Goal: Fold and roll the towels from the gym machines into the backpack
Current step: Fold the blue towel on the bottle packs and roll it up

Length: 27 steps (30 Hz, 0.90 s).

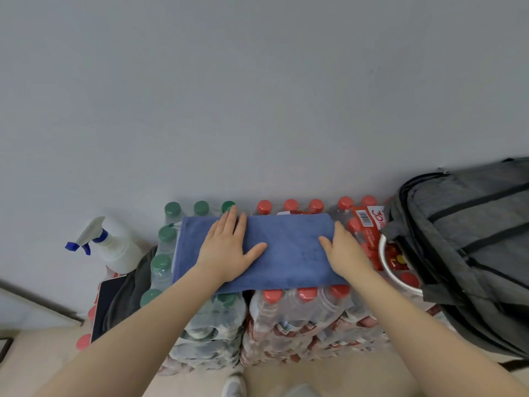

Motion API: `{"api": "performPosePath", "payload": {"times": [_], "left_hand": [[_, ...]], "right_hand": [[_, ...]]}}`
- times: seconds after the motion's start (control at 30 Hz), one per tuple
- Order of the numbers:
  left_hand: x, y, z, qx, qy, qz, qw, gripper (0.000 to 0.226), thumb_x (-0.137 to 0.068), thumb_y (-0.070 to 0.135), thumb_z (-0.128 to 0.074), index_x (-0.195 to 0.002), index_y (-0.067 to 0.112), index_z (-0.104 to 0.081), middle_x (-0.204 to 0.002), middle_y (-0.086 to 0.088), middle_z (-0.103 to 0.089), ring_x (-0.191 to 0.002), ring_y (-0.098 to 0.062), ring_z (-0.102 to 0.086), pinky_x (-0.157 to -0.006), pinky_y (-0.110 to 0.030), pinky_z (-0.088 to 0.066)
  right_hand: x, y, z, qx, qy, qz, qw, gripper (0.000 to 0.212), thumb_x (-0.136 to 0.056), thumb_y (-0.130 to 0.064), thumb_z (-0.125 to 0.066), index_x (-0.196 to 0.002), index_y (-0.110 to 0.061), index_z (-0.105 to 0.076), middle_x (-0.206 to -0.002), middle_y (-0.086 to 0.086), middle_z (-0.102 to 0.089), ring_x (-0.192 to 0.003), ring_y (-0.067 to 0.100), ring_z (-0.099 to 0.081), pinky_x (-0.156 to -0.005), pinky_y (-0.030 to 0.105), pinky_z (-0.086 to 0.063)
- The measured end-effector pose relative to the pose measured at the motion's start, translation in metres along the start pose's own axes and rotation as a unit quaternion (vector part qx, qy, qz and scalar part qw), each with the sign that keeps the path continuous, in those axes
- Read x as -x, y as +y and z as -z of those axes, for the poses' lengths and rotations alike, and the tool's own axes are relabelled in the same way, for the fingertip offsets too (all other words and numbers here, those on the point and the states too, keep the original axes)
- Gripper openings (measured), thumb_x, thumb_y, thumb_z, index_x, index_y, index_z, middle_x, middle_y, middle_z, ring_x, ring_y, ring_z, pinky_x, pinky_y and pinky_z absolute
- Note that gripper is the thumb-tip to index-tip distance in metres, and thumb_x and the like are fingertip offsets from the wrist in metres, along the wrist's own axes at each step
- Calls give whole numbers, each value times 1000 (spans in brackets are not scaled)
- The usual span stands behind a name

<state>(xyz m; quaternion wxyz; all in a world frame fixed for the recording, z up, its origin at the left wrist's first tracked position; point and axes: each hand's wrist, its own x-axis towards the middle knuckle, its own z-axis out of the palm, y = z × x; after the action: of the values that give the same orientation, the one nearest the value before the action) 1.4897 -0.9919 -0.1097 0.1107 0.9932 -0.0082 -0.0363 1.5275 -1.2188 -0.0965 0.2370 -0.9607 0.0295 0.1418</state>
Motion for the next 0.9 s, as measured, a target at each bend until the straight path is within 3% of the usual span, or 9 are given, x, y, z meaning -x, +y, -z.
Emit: {"api": "performPosePath", "payload": {"times": [0.07, 0.13, 0.3, 0.37, 0.47, 0.57, 0.77, 0.83, 0.9], "left_hand": [[0, 16, -1, 16, -12, -31, 999, 105, -61, 77, 4, -148, 19, -7, -157, -9, 1, -145, -23, -3, -117, -34, -3], [1, 31, -5, 4, -22, -68, 997, 107, -60, 83, 7, -148, 23, -5, -157, -8, 3, -145, -23, -1, -117, -33, 0], [-2, 57, -11, -35, -40, -105, 993, 124, -46, 84, 27, -148, 20, 0, -157, -5, 6, -145, -21, 6, -113, -31, 11], [-6, 70, -11, -31, -54, -109, 992, 125, -46, 86, 22, -148, 17, 0, -157, -5, 4, -145, -20, 5, -115, -33, 9], [-19, 99, -13, -11, -76, -114, 991, 111, -63, 89, -8, -148, 19, 1, -157, -6, 5, -145, -20, 6, -118, -36, 5], [-26, 123, -14, -14, -103, -127, 986, 87, -85, 70, -29, -148, 19, 2, -157, -7, 7, -145, -21, 8, -118, -39, 6], [-19, 93, 1, 64, -111, -148, 981, 61, -97, 44, -29, -148, 19, -3, -157, 1, 5, -144, -12, 7, -114, -40, 13], [-14, 71, 14, 118, -128, -141, 975, 62, -93, 38, -27, -147, 19, -3, -156, 4, 6, -144, -9, 7, -113, -35, 14], [-10, 49, 25, 214, -132, -131, 959, 59, -95, 19, -33, -147, 15, -5, -154, 7, -1, -140, -3, 3, -111, -18, 6]], "right_hand": [[1, 0, 11, 51, -18, -27, 998, 41, -97, -32, -39, -123, -2, -46, -123, 18, -55, -108, 34, -55, -78, 34, -42], [0, 1, 21, 52, -42, -28, 997, 34, -96, -28, -42, -113, -1, -52, -116, 18, -59, -101, 33, -57, -70, 31, -38], [0, 1, 35, -11, -52, -4, 999, 32, -97, -21, -37, -118, 2, -47, -123, 21, -54, -108, 35, -53, -81, 34, -41], [0, 3, 45, -22, -25, -13, 999, 34, -97, -21, -35, -121, 2, -44, -125, 22, -53, -111, 36, -52, -82, 33, -40], [-3, 16, 64, -7, 36, -8, 999, 32, -97, -22, -37, -117, 1, -45, -122, 22, -55, -110, 37, -53, -81, 35, -40], [0, 25, 79, 38, 97, -7, 995, 32, -95, -26, -40, -119, -5, -45, -119, 21, -57, -107, 37, -56, -79, 37, -43], [17, -14, 67, 66, 109, 90, 988, 29, -94, -28, -41, -113, -7, -49, -110, 17, -61, -100, 36, -58, -69, 35, -39], [23, -36, 54, 65, 91, 133, 985, 26, -93, -27, -42, -109, -7, -48, -105, 16, -62, -94, 36, -59, -64, 33, -37], [28, -55, 39, 74, 65, 143, 985, 22, -93, -24, -42, -105, -7, -48, -96, 11, -60, -88, 34, -58, -61, 33, -34]]}}
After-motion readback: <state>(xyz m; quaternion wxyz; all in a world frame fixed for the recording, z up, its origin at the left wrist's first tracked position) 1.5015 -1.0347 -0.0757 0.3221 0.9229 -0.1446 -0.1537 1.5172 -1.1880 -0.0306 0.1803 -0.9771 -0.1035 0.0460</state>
